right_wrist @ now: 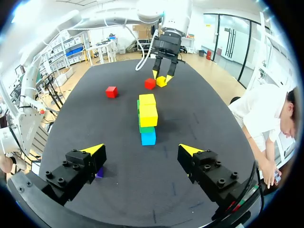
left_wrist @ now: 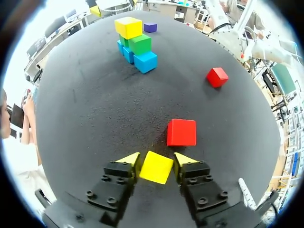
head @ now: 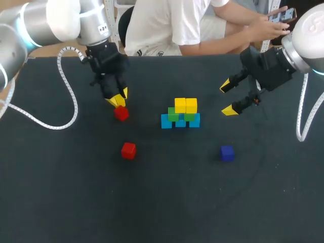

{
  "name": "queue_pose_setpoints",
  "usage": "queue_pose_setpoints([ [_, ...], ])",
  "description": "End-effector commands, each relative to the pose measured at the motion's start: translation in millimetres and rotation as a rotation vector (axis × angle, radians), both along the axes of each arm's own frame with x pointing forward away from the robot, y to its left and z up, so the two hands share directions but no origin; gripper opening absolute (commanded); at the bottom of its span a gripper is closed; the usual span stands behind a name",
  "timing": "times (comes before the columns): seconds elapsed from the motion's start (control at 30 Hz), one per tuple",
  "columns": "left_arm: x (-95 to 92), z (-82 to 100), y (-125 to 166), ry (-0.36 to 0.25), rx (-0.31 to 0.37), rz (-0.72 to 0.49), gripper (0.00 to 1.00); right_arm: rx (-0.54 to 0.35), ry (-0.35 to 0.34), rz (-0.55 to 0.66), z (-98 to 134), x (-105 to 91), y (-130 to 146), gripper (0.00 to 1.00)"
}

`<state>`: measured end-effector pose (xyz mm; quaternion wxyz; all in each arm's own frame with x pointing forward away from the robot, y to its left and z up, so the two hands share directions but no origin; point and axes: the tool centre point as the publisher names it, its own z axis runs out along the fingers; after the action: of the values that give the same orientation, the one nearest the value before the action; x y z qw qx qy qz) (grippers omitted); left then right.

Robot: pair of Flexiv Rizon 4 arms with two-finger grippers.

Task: Place the blue cubes, place green cubes on the blue cubes, place the yellow cubes on the green cubes, then place the red cubes on the yellow cubes, and place purple cube on the red cubes.

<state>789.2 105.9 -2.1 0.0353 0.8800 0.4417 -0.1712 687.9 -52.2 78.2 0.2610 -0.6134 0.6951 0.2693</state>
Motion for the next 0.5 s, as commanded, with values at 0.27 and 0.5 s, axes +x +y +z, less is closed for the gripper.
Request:
queue_pose_setpoints([
  [0.27, -1.5, 4.9, 6, 0.014, 0.025, 0.064, 0.0, 0.001, -0.002, 0.0, 0, -0.5, 0, 1.0],
  [0.5, -10.2, 17.8, 14, 0.033, 0.063, 0.249, 0.0, 0.001, -0.002, 0.0, 0, -0.5, 0, 1.0],
])
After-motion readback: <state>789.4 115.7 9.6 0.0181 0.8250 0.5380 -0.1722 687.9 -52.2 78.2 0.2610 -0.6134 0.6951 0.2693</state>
